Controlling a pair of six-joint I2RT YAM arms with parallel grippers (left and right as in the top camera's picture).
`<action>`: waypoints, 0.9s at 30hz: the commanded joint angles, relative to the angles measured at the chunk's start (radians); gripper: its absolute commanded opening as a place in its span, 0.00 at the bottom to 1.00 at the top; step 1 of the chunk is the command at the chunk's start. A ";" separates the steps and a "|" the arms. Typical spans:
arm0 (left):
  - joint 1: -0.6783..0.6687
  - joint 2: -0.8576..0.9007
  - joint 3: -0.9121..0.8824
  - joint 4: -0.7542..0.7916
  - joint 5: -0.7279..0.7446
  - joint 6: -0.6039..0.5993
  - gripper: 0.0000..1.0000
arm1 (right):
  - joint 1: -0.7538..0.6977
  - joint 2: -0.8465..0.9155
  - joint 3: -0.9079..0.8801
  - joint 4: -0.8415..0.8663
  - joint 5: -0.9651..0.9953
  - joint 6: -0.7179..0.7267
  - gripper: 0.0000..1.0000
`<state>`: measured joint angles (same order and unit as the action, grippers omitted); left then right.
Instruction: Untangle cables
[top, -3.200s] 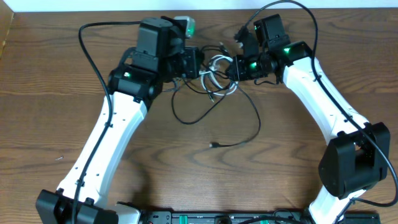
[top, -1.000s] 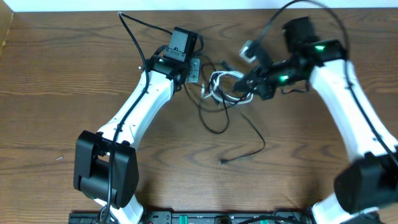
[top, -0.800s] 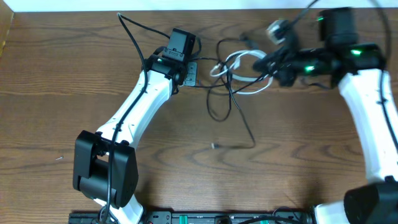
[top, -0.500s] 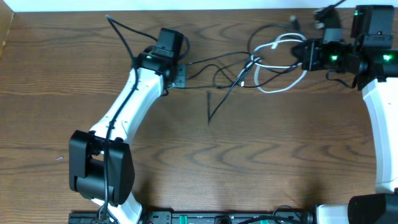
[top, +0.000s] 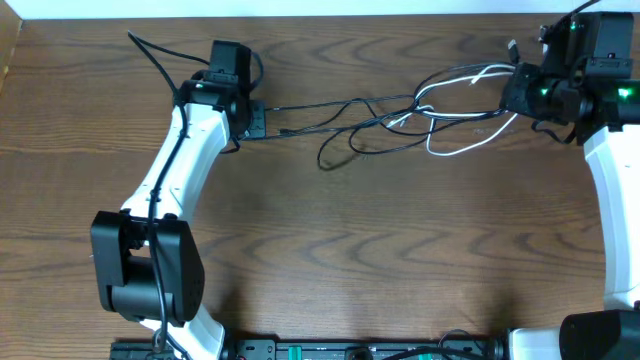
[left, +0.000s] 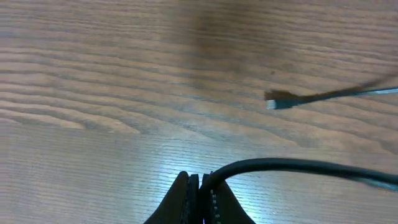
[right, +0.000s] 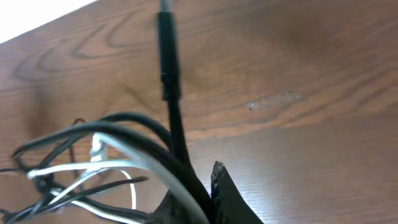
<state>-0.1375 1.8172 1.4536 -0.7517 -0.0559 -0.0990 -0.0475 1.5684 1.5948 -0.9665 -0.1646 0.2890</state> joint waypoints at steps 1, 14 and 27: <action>0.079 -0.029 0.001 -0.011 -0.170 0.020 0.07 | -0.037 -0.005 0.008 -0.008 0.220 0.040 0.05; 0.068 -0.190 0.002 -0.036 0.104 0.106 0.36 | 0.047 0.119 0.008 -0.002 -0.187 -0.201 0.13; 0.066 -0.191 0.002 -0.100 0.420 0.245 0.55 | 0.162 0.151 0.008 0.009 -0.227 -0.206 0.38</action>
<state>-0.0708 1.6356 1.4536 -0.8490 0.2314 0.0914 0.1020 1.6955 1.5940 -0.9680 -0.3771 0.0643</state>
